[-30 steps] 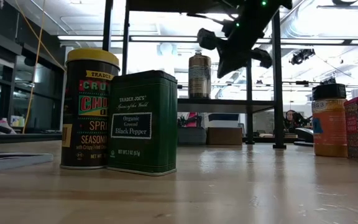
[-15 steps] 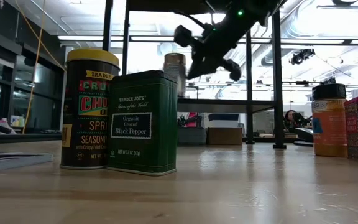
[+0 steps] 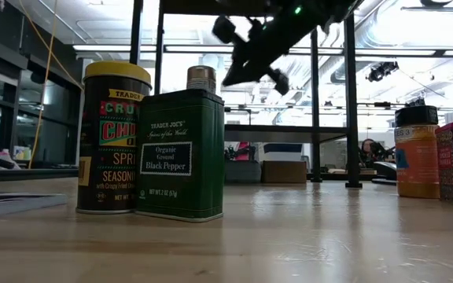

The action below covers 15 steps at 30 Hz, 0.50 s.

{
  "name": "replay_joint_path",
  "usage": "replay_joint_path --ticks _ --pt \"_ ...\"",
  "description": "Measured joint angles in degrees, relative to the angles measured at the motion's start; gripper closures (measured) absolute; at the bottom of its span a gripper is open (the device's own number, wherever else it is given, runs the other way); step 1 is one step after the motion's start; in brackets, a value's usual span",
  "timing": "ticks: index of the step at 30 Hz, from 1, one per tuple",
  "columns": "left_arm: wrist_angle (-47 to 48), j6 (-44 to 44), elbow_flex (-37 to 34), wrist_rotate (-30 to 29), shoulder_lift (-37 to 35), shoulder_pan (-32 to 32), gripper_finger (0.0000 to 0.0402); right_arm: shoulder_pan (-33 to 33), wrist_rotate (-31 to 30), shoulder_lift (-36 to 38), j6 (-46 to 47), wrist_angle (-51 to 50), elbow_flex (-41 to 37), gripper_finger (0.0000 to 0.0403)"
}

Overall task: Shelf spices
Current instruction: Put the gold seasoning bottle on the shelf

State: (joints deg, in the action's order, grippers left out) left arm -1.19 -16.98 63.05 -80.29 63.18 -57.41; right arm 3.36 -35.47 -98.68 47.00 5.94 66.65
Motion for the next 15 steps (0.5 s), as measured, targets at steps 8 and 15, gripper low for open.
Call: replay_joint_path --ticks 8,15 --pt "0.8 1.1 0.0 -0.1 0.0 0.0 0.0183 -2.8 8.8 6.4 -7.6 -14.4 0.0 0.0403" --pt "1.4 1.2 0.0 -0.9 0.1 0.4 0.0183 -5.8 4.2 3.8 -7.0 -11.8 0.0 0.0403"
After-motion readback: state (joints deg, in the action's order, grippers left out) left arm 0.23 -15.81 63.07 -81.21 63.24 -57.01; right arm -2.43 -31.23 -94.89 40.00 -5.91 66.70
